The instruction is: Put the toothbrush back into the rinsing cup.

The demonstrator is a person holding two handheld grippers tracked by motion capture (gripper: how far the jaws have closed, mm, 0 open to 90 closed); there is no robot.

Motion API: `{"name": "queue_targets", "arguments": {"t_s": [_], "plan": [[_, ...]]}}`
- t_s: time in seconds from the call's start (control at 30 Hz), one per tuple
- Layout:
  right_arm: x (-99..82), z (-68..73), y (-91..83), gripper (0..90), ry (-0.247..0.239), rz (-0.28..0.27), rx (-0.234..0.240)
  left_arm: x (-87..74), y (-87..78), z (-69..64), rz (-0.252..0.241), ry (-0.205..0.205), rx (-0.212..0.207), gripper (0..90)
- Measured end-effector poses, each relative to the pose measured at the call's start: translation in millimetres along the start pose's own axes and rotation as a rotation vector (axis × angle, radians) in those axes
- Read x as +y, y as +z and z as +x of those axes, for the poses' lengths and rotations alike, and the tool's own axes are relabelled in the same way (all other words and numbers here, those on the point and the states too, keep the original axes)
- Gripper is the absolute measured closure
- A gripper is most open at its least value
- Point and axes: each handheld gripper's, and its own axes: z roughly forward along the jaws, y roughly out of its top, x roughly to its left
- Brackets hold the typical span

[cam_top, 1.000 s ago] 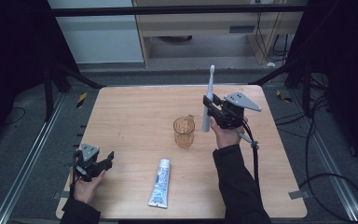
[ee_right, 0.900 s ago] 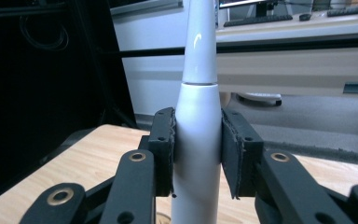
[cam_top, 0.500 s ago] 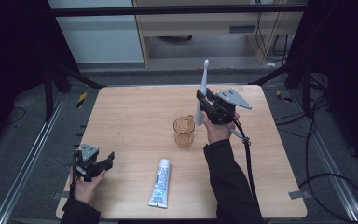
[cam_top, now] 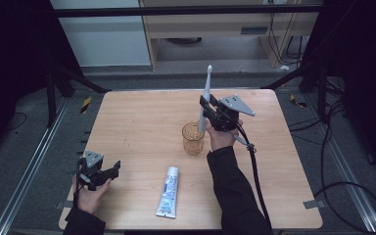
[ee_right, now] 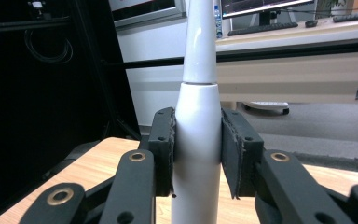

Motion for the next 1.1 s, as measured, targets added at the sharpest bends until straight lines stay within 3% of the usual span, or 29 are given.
{"name": "queue_targets", "arguments": {"t_s": [0.7, 1.1], "plan": [[-30.5, 2.0, 14.2, 67.4, -0.002, 0.064, 0.008, 0.1, -0.2, -0.1, 0.006, 0.004, -0.002, 30.0], [-52.3, 1.5, 18.0, 67.3, -0.014, 0.135, 0.006, 0.1, -0.1, -0.4, 0.009, 0.008, -0.002, 30.1]]}}
